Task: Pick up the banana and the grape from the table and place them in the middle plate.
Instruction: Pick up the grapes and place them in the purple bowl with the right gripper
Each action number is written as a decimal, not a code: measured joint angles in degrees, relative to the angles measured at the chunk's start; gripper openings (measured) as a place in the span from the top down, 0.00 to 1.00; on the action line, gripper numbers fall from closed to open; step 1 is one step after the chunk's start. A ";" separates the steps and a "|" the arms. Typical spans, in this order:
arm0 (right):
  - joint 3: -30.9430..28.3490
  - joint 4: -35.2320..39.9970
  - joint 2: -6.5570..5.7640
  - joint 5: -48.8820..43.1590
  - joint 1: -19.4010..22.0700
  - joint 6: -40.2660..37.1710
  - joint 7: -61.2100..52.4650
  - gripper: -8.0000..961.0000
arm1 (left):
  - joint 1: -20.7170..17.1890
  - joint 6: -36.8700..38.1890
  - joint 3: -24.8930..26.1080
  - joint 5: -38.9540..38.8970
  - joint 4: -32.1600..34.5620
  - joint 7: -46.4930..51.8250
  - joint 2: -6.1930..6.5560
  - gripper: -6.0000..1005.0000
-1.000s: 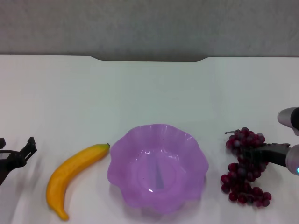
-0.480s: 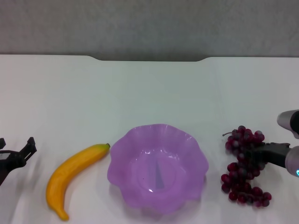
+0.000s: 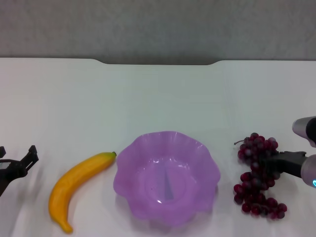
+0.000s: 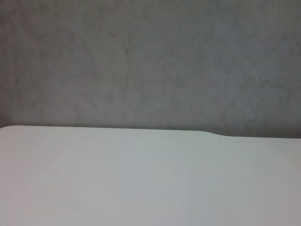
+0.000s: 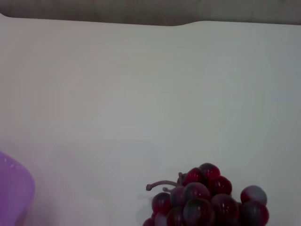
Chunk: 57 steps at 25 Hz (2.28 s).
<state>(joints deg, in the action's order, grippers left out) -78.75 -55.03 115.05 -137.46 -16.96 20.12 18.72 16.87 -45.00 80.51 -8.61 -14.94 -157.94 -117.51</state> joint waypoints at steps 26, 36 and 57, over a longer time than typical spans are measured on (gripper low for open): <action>3.80 0.92 0.01 0.01 1.19 -7.03 -0.05 0.80 | -0.08 0.00 0.00 0.00 0.00 0.00 0.09 0.12; 10.28 0.67 -0.06 0.01 3.59 -17.89 -0.05 0.81 | -0.25 0.00 0.00 0.00 0.06 0.00 0.09 0.12; 19.04 -3.94 -0.33 -6.01 8.74 -40.74 0.40 0.86 | -0.47 0.01 0.00 -0.69 0.10 0.00 0.14 0.12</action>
<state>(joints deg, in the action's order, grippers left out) -59.70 -58.98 114.72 -143.47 -8.22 -20.61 19.12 16.39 -44.99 80.51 -9.30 -14.85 -157.94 -117.37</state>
